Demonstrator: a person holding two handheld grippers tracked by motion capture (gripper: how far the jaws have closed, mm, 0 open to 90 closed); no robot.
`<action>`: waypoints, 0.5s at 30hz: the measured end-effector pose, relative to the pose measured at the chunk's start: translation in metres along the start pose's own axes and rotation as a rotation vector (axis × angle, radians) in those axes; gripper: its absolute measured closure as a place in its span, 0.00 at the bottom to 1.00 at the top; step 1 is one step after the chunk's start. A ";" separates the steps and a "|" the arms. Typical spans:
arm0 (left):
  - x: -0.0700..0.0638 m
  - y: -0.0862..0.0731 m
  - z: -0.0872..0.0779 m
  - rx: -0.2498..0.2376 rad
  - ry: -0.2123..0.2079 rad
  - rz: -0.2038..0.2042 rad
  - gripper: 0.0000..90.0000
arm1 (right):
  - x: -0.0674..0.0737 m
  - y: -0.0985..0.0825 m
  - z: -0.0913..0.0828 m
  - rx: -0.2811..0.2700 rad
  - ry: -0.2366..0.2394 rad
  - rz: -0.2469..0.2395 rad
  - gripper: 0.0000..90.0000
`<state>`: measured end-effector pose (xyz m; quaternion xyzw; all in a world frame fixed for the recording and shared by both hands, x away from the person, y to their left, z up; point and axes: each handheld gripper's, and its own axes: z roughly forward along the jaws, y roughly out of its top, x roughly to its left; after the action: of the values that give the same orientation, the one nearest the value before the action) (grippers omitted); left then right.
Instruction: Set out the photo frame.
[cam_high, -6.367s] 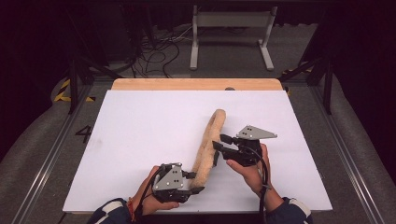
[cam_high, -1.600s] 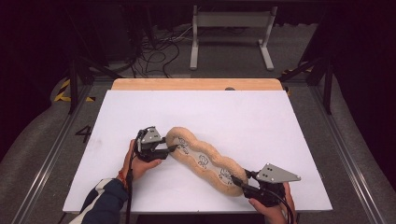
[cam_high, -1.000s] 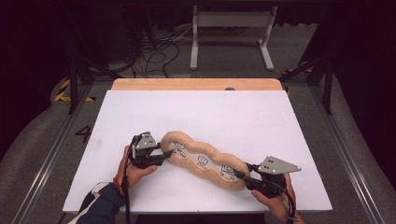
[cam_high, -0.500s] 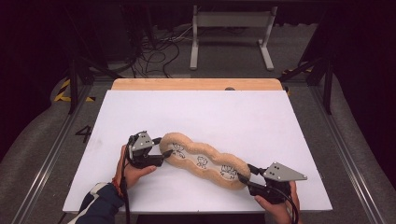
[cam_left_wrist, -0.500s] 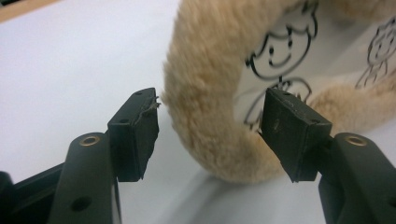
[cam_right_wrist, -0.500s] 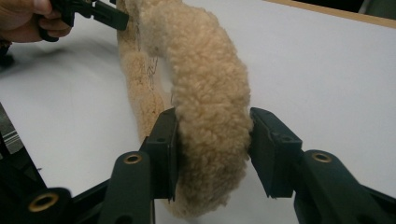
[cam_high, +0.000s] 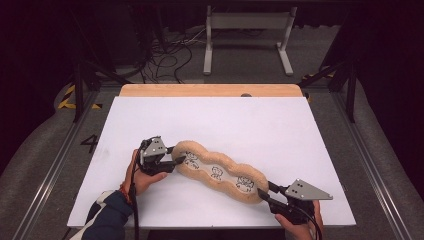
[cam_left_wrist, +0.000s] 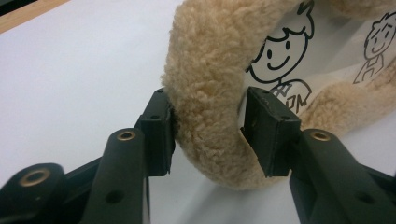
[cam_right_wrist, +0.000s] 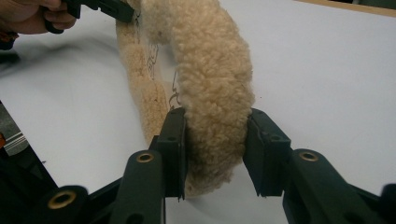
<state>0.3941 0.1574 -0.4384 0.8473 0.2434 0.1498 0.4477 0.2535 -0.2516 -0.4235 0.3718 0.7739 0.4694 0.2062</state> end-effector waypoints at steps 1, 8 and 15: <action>0.001 -0.002 -0.003 0.008 -0.004 0.001 0.67 | 0.000 0.001 0.001 0.002 -0.003 -0.007 0.70; -0.005 -0.006 -0.009 0.019 0.003 -0.008 0.70 | -0.010 0.004 0.006 0.008 0.009 0.004 0.72; -0.012 -0.009 -0.014 0.024 0.021 -0.016 0.69 | -0.021 0.008 0.014 0.015 0.019 -0.001 0.73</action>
<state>0.3751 0.1647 -0.4387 0.8489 0.2567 0.1521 0.4363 0.2792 -0.2577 -0.4233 0.3687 0.7795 0.4668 0.1963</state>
